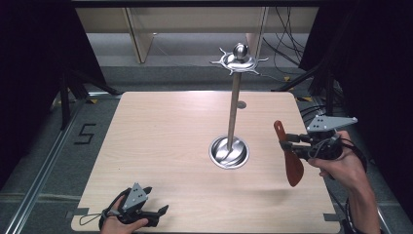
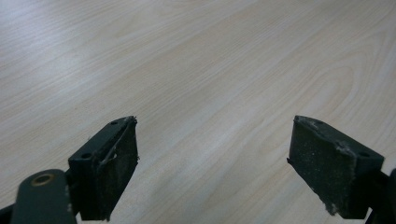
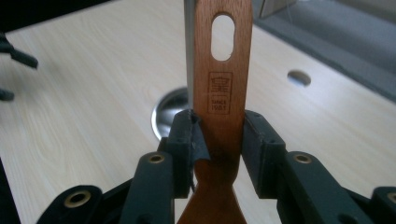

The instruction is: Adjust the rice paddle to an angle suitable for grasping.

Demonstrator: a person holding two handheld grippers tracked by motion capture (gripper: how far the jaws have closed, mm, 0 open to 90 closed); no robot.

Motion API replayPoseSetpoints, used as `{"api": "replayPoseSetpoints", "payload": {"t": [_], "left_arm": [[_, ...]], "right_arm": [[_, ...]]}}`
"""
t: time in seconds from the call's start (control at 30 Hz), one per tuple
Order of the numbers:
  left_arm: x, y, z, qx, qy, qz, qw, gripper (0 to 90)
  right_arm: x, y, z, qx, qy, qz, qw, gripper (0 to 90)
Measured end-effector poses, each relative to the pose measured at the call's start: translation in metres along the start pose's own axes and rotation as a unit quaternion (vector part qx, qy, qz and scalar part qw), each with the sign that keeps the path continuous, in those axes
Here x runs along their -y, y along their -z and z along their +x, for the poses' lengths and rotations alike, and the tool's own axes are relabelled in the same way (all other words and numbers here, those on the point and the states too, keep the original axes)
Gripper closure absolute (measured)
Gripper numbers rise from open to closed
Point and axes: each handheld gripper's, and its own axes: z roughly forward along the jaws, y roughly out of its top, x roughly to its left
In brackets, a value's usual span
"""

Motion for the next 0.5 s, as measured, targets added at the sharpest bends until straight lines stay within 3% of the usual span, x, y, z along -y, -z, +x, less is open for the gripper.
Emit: {"api": "replayPoseSetpoints", "payload": {"t": [0.17, 0.2, 0.23, 0.27, 0.5], "left_arm": [[0.0, 0.0, 0.0, 0.0, -0.001, 0.001, 1.0, 14.9], [0.0, 0.0, 0.0, -0.001, -0.001, 0.0, 1.0, 14.9], [0.0, 0.0, 0.0, -0.001, -0.001, 0.001, 1.0, 14.9], [0.0, 0.0, 0.0, 0.0, -0.001, 0.0, 1.0, 14.9], [0.0, 0.0, -0.001, 0.001, 0.004, 0.001, 1.0, 15.0]], "right_arm": [[-0.019, 0.008, 0.004, -0.002, 0.008, -0.031, 0.9995, 67.0], [-0.024, 0.009, 0.004, 0.006, 0.015, -0.052, 0.9985, 67.0], [-0.029, 0.012, 0.007, -0.001, 0.009, -0.047, 0.9988, 67.0], [-0.033, 0.013, 0.006, 0.003, 0.023, -0.055, 0.9982, 67.0], [-0.065, 0.023, 0.019, 0.003, 0.037, -0.083, 0.9959, 67.0]]}}
